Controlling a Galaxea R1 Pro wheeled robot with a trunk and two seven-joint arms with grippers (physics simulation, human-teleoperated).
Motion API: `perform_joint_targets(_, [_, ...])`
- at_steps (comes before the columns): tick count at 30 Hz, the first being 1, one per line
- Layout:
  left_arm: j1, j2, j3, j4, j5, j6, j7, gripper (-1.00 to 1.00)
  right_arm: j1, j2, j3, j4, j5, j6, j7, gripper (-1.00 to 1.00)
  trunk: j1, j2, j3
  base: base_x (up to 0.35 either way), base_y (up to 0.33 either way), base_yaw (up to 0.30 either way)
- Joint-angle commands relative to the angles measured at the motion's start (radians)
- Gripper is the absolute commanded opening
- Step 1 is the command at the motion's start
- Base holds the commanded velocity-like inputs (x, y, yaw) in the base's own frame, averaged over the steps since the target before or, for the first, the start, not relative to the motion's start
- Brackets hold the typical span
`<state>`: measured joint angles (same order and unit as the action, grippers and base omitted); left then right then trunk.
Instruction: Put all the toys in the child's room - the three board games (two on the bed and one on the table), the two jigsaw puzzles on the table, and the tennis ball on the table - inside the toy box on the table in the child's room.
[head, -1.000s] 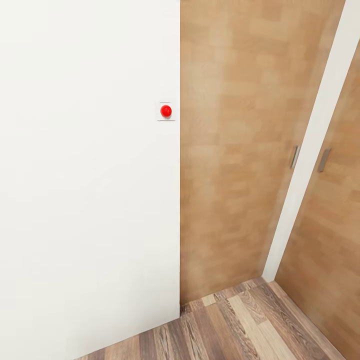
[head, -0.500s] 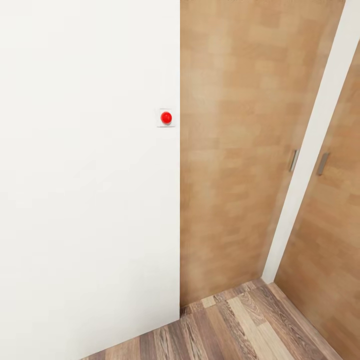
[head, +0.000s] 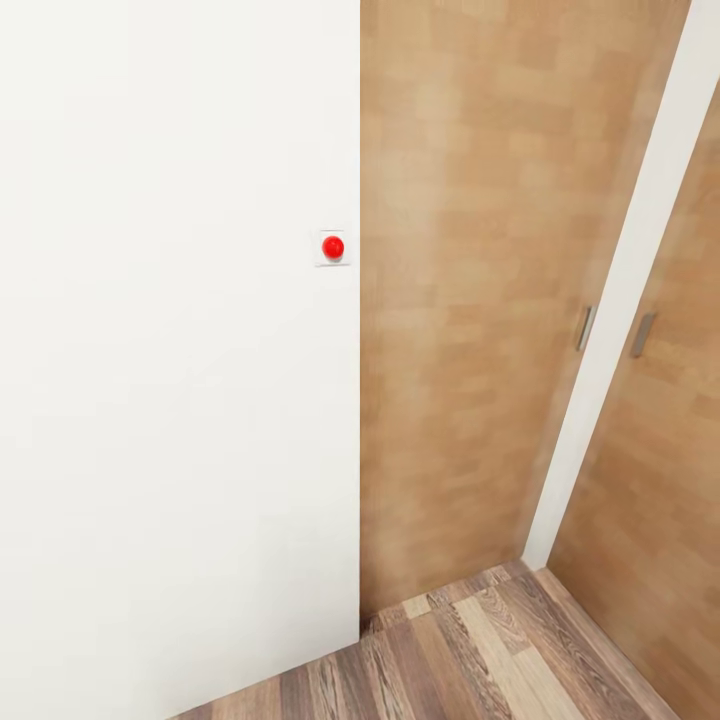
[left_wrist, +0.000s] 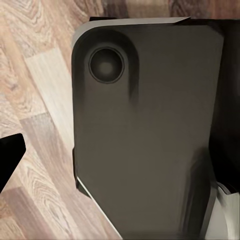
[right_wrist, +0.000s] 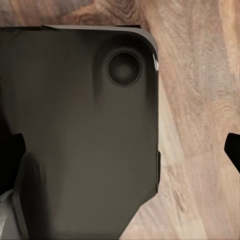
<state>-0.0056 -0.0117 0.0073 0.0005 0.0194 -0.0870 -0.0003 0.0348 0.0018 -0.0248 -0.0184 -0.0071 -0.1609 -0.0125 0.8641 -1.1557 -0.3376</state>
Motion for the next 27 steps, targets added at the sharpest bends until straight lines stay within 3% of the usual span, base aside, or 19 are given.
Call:
perform_joint_targets(1, [-0.001, 0.000, 0.000, 0.001, 0.002, -0.003, 0.000, 1.00, 0.000, 0.001, -0.002, -0.002, -0.001, -0.002, -0.001, 1.00, -0.004, 0.007, 0.002, 0.000, 0.000, 0.000])
perform_joint_targets(27, [-0.001, 0.000, 0.000, 0.001, 0.002, -0.003, 0.000, 1.00, 0.000, 0.002, -0.003, -0.002, -0.002, -0.002, -0.001, 1.00, -0.104, 0.189, 0.084, 0.000, 0.000, 0.000])
